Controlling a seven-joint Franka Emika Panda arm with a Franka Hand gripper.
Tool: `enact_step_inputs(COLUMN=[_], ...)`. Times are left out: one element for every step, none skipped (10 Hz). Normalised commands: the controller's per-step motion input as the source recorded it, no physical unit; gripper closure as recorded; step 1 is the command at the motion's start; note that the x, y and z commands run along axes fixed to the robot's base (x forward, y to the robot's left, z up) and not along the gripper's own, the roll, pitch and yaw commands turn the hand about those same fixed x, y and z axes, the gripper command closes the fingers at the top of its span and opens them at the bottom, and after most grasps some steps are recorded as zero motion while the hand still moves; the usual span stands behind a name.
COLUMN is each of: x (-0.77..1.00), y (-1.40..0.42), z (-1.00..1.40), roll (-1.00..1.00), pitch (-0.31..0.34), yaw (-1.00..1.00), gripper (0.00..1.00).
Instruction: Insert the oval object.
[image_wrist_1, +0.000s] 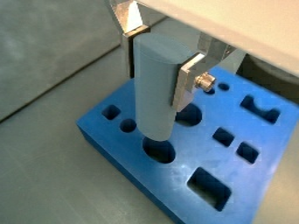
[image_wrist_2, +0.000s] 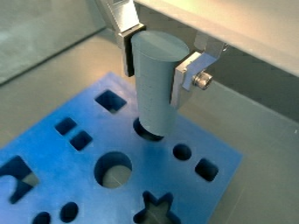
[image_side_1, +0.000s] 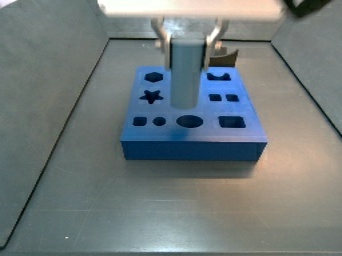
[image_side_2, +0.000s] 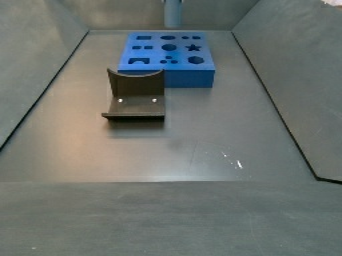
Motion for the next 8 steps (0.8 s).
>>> enact_step_inputs(x=[0.07, 0.01, 0.02, 0.16, 0.46, 0.68, 0.82, 0.80], y=[-0.14, 0.00, 0.00, 0.02, -0.02, -0.02, 0.00, 0.00], z=[-0.99, -0.35, 0.00, -0.17, -0.25, -0.28, -0.32, -0.35], roll=[0.04, 0.00, 0.00, 0.09, 0.10, 0.13, 0.17, 0.21], pitch=[0.039, 0.126, 0.010, 0.037, 0.050, 0.134, 0.196, 0.179], yaw=[-0.13, -0.11, 0.00, 0.09, 0.00, 0.00, 0.00, 0.00], gripper=[1.00, 1.00, 1.00, 1.00, 1.00, 1.00, 1.00, 1.00])
